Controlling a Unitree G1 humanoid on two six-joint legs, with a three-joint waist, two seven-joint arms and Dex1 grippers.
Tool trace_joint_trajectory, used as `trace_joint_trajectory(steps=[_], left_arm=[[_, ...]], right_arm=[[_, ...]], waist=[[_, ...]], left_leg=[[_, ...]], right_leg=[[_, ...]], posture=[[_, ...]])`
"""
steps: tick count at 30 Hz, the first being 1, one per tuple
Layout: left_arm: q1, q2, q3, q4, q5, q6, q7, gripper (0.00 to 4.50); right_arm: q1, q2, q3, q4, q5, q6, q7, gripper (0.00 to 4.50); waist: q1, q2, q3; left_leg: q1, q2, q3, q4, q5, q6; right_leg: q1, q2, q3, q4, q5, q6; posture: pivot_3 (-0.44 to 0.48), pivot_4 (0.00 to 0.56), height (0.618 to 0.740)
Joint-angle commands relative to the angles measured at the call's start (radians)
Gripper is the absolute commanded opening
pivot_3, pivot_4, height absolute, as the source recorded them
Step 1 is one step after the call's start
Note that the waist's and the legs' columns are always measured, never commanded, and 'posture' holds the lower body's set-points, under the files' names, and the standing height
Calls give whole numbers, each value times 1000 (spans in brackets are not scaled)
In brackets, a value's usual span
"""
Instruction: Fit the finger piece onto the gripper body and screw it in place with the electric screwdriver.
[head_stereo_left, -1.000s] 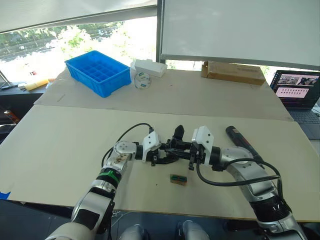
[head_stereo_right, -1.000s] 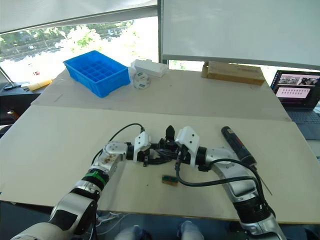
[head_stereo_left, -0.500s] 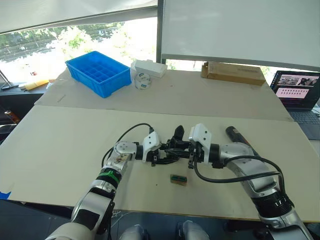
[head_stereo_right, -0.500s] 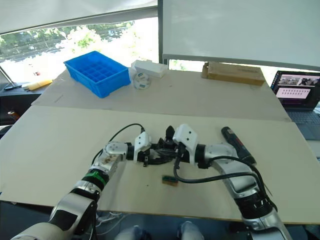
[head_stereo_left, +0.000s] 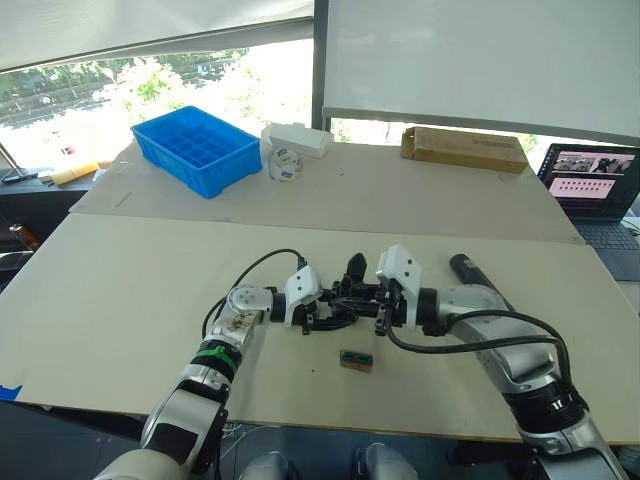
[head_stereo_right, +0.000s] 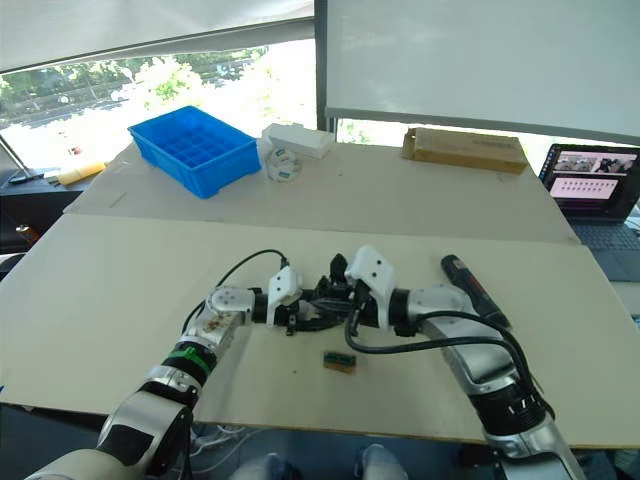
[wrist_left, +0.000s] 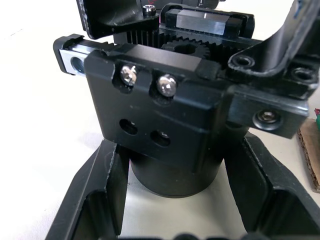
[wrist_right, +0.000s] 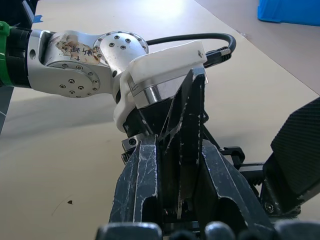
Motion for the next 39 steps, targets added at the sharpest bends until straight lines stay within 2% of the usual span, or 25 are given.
trace_joint_trajectory(steps=[1,21,36,38,39], left_arm=[[17,3,-24,-14,12,10,-29,2266],[29,-1,-28,-15,13,11,-18,2266],[34,-2,-27,-8,16,5,-12,2266],[35,-1,-26,-7,16,6,-10,2266],[35,-1,-25,-7,15,6,-10,2266]], right_arm=[[83,-68,51,86,-60,80,4,412],[-11,-53,103,110,-84,136,-36,411],[-34,-57,49,23,-39,132,-18,411],[-31,-52,31,8,-33,97,-12,1466],[-29,-49,22,0,-27,79,-7,1754]], waist=[[1,0,-1],[-2,1,-2],[-2,1,-2],[-1,1,-2],[0,0,-1]], left_leg=[[0,0,0,0,0,0],[1,1,-1,0,0,0],[1,1,-1,-2,0,0],[1,1,-1,-2,0,0],[0,1,-1,-2,0,0]], right_leg=[[0,0,0,0,0,0],[1,-3,1,0,0,0],[0,-7,1,-1,0,-1],[0,-7,1,-1,0,-1],[0,-7,1,-1,0,-1]], posture=[[0,150,740],[0,150,740],[0,150,740],[0,150,740],[0,150,740]])
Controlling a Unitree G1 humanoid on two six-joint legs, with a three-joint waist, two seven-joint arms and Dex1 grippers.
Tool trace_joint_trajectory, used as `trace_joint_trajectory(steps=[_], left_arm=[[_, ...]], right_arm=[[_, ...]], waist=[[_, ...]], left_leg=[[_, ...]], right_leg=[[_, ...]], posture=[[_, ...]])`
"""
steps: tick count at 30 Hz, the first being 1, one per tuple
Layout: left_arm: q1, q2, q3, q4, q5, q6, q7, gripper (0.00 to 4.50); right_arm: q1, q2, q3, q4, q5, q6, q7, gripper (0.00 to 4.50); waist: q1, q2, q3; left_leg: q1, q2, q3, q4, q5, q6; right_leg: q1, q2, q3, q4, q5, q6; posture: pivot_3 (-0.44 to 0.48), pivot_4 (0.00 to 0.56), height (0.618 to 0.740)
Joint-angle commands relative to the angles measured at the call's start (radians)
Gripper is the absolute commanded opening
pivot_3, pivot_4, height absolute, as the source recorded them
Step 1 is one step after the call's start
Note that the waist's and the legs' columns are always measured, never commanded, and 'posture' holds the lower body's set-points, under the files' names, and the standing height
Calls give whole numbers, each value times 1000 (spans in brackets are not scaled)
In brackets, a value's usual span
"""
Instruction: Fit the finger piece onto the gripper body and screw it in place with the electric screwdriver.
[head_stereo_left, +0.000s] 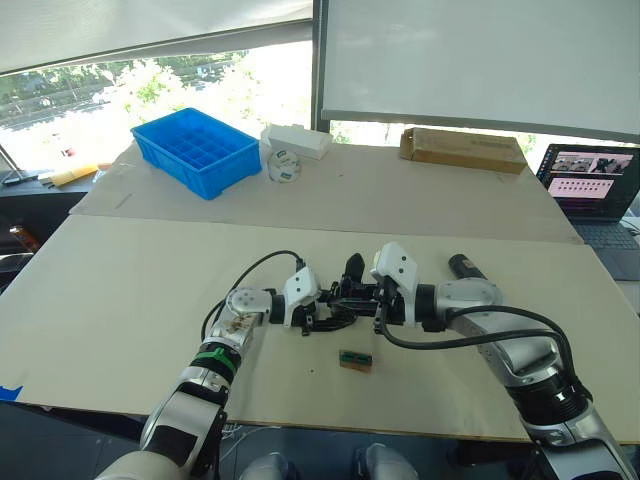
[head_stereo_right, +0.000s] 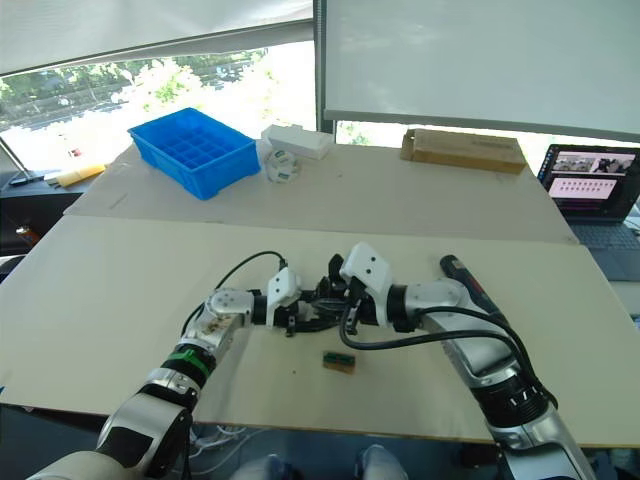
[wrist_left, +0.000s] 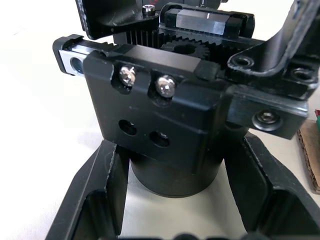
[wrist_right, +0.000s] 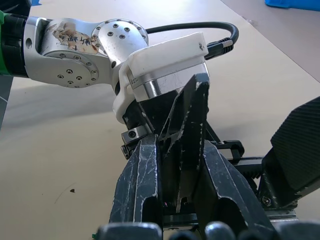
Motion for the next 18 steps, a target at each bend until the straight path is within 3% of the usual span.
trace_joint_trajectory(steps=[1,8,18], left_arm=[[26,1,-25,-4,17,8,-18,2266],[28,6,-22,8,17,5,-13,2266],[33,2,-10,11,11,2,10,2266]], right_arm=[[39,-6,-23,7,-4,-33,12,2149],[76,26,-75,-8,23,-183,49,4480],[97,102,-163,-19,67,-369,66,4480]], waist=[[1,0,1],[2,0,2],[2,1,2]], left_leg=[[-2,0,0,0,0,0],[-3,-1,1,-1,0,0],[-2,0,1,0,0,0]], right_leg=[[-1,0,-1,0,0,0],[-2,5,-4,0,0,0],[-2,7,-3,0,0,0]], posture=[[0,150,740],[0,150,740],[0,150,740]])
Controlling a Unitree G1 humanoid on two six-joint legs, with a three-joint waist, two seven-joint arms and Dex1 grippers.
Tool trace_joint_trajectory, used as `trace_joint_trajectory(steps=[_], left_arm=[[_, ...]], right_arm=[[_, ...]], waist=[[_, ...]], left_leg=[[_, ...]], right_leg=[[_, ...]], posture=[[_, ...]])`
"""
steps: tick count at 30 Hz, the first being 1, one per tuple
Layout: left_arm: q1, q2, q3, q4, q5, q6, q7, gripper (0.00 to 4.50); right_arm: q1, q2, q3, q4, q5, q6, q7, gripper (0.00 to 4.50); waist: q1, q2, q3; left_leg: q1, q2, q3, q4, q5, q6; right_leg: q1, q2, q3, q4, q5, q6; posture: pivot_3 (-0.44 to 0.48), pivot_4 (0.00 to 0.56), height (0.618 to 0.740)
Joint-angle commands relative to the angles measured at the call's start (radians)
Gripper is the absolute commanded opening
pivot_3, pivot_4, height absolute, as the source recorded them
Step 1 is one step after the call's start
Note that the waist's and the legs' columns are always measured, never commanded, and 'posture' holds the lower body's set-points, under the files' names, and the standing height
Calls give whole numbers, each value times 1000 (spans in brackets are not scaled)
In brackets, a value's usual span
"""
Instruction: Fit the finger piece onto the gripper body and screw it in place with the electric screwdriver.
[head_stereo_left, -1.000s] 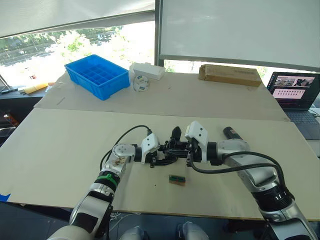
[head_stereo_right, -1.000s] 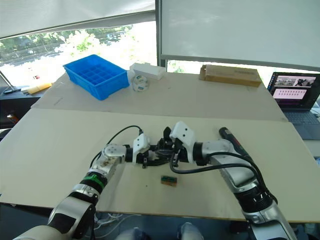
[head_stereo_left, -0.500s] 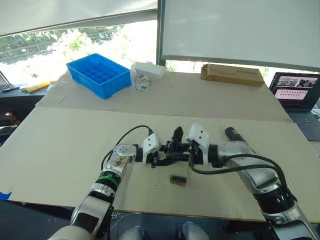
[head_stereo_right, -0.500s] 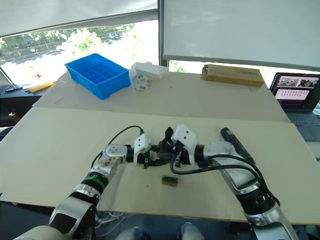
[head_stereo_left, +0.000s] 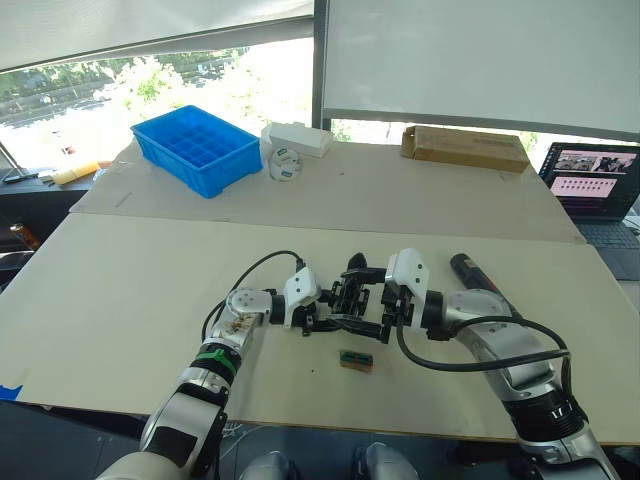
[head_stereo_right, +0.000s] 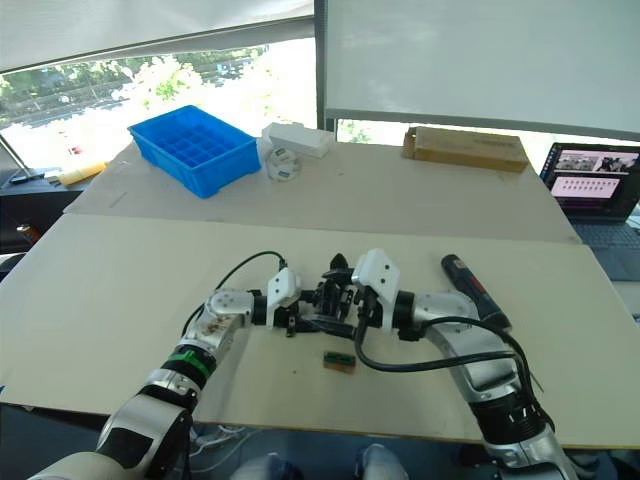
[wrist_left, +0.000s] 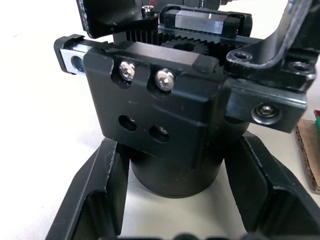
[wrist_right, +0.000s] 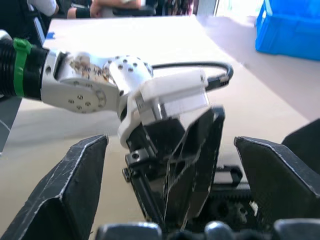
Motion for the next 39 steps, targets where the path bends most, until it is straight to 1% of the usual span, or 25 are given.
trace_joint_trajectory(steps=[1,3,5,8,10,14,18,21,24,27,30,33,35,37,39], left_arm=[[26,2,-10,16,17,9,12,2266],[24,2,2,16,9,18,24,2266],[27,7,12,2,-5,41,18,3283],[49,30,34,-43,-26,71,14,4421],[68,55,42,-79,-38,86,1,4421],[133,167,92,-194,-100,130,-54,4421],[225,291,159,-338,-200,187,-142,4421],[290,367,235,-482,-312,271,-185,4421],[333,411,297,-582,-375,321,-171,4421],[360,435,345,-649,-411,351,-135,4421],[379,448,404,-696,-445,392,-78,4421],[414,460,450,-731,-467,411,-41,4421],[443,464,465,-749,-474,413,-33,4421],[459,461,467,-767,-480,415,-24,4421],[456,453,461,-791,-491,421,-16,4421]], right_arm=[[4,17,-74,-55,56,-74,8,4480],[13,9,-91,-87,71,-78,10,4480],[29,-11,-121,-138,99,-56,2,4500],[70,-55,-186,-229,139,-21,-20,4500],[95,-82,-219,-271,160,-7,-29,4500],[211,-157,-367,-391,240,63,-78,4500],[414,-203,-540,-444,254,83,-103,4500],[591,-170,-674,-445,207,28,-120,4500],[746,-98,-779,-428,163,-44,-144,4500],[882,-14,-850,-378,107,-143,-149,4500],[987,62,-880,-322,62,-237,-153,4500],[1033,110,-891,-295,51,-286,-178,4500],[1022,112,-898,-297,65,-277,-208,4500],[991,84,-904,-297,80,-239,-236,4500],[940,19,-909,-286,111,-147,-263,4500]], waist=[[0,0,0],[1,0,0],[1,0,0],[1,1,1],[-3,1,1],[-14,0,2],[-8,1,3],[6,1,5],[21,1,5],[25,2,6],[20,3,6],[11,4,8],[2,6,9],[-2,8,9],[-2,8,10]], left_leg=[[0,0,0,0,0,0],[0,0,0,0,0,0],[0,0,0,0,0,0],[0,0,0,0,0,0],[0,0,0,-1,0,0],[2,1,0,-6,1,-3],[3,2,-1,-10,4,-7],[2,2,0,-10,4,-7],[2,1,-1,-9,3,-5],[2,0,0,-9,2,-3],[3,0,1,-9,1,-3],[3,1,1,-10,1,-5],[4,1,1,-10,1,-6],[5,1,2,-11,0,-8],[5,1,2,-11,0,-10]], right_leg=[[0,0,0,0,0,0],[0,0,0,0,0,0],[0,0,0,0,0,0],[0,0,1,0,0,0],[0,-1,3,0,0,0],[-1,-2,8,-1,-1,-2],[-2,0,8,0,-3,-5],[-3,2,7,0,-3,-5],[-2,1,7,-1,-4,-2],[-1,0,9,-1,-7,5],[0,1,11,-2,-7,8],[-1,1,12,-1,-8,8],[-2,0,14,-1,-8,8],[-1,0,15,-1,-8,7],[-2,0,15,-1,-7,7]], posture=[[0,150,740],[0,150,740],[0,150,740],[0,150,740],[0,150,740],[0,150,740],[0,150,740],[0,150,740],[0,150,740],[0,150,740],[0,150,740],[0,150,740],[0,150,740],[0,150,740],[0,150,740]])
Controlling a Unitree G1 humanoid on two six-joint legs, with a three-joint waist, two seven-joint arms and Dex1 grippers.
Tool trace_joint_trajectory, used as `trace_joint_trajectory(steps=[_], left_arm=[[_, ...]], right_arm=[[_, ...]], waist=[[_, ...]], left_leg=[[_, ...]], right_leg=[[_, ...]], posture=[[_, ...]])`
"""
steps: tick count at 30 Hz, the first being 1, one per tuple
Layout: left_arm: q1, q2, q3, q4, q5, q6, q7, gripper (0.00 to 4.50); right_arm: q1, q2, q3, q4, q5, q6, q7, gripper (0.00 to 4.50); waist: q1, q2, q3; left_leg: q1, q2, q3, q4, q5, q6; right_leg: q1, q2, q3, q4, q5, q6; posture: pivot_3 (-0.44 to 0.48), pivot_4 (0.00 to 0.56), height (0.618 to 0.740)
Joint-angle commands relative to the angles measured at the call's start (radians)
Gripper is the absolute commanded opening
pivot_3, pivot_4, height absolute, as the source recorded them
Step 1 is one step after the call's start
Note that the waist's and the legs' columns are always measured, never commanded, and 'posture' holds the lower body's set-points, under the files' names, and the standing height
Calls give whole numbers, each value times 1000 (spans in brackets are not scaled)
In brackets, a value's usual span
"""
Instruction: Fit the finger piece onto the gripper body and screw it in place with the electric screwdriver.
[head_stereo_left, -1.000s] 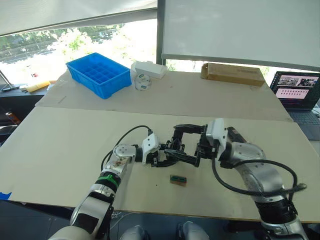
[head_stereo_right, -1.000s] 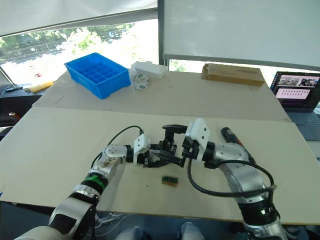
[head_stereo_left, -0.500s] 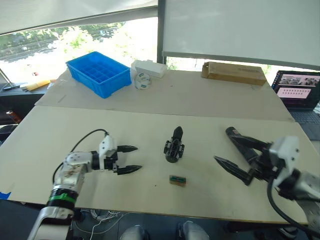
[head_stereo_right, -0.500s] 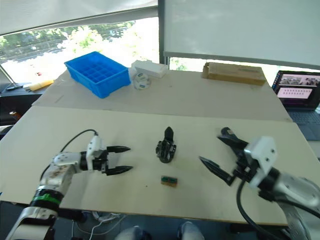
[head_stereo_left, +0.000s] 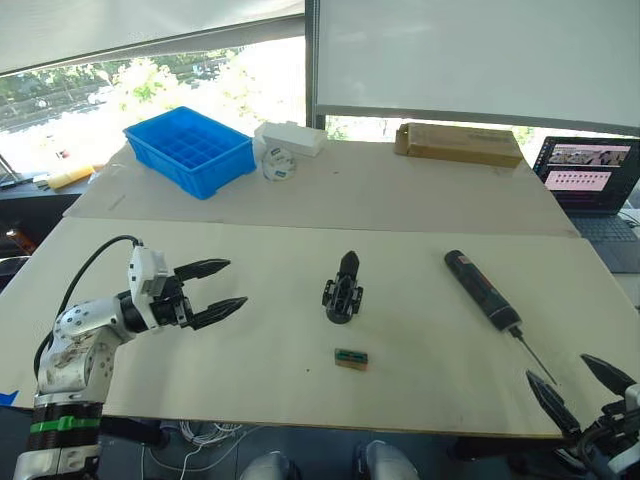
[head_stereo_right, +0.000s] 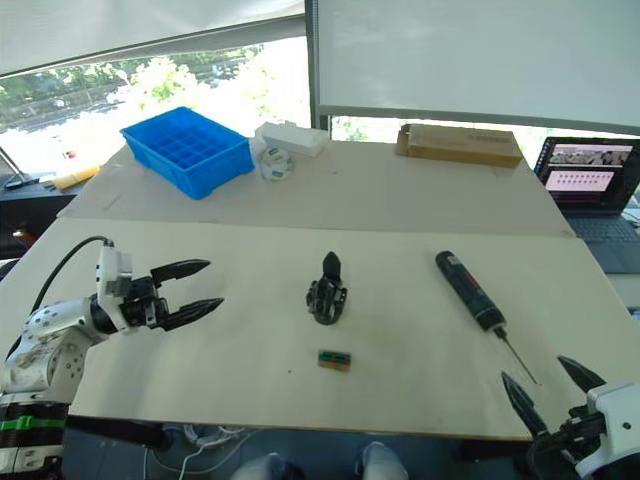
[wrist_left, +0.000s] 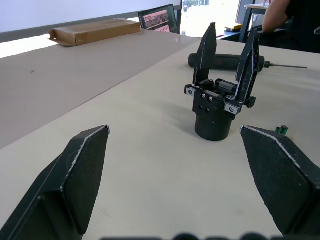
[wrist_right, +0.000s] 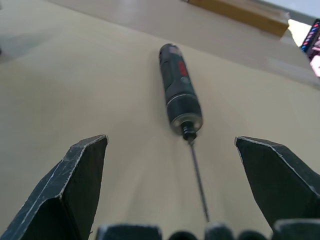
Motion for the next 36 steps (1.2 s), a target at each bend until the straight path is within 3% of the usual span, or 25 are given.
trace_joint_trajectory(steps=[1,6,11,16,24,30,32,36], left_arm=[[-12,1,13,-64,-34,5,15,4421],[-58,-9,-18,-144,-83,69,37,4421],[-93,-11,-68,-179,-106,120,23,4421],[-131,-22,-111,-185,-116,141,-2,4421],[-126,-28,-154,-208,-120,143,-42,4421],[-143,-18,-176,-196,-108,137,-84,4500],[-143,-14,-176,-193,-106,136,-91,4500],[-125,-5,-170,-201,-106,138,-99,4500]], right_arm=[[-70,-111,-40,-4,68,133,-49,4500],[-238,-388,-4,72,176,507,-68,4500],[-461,-583,166,231,165,739,-72,4500],[-651,-663,378,430,88,746,9,4500],[-882,-621,593,709,-25,683,120,4500],[-945,-588,638,775,-70,634,165,2781],[-930,-596,618,758,-76,612,173,1950],[-836,-640,529,591,-33,644,199,1944]], waist=[[1,0,0],[9,1,1],[16,0,2],[19,0,2],[14,0,2],[8,0,2],[6,0,2],[9,1,3]], left_leg=[[0,0,0,0,0,0],[-1,-1,0,0,2,4],[-2,-1,0,0,2,4],[-3,-1,1,1,2,4],[-3,-2,3,2,3,4],[-2,-2,4,3,3,3],[-2,-2,4,3,3,3],[-2,-1,3,3,4,3]], right_leg=[[0,0,0,0,0,-1],[-1,0,0,0,5,-9],[-1,2,-1,-1,5,-10],[-1,5,-2,-1,4,-9],[-1,6,-3,-1,3,-6],[0,6,-3,0,1,-2],[0,6,-2,0,1,-2],[0,5,-2,1,2,-4]], posture=[[0,150,740],[0,150,740],[0,150,740],[0,150,740],[0,150,740],[0,150,740],[0,150,740],[0,150,740]])
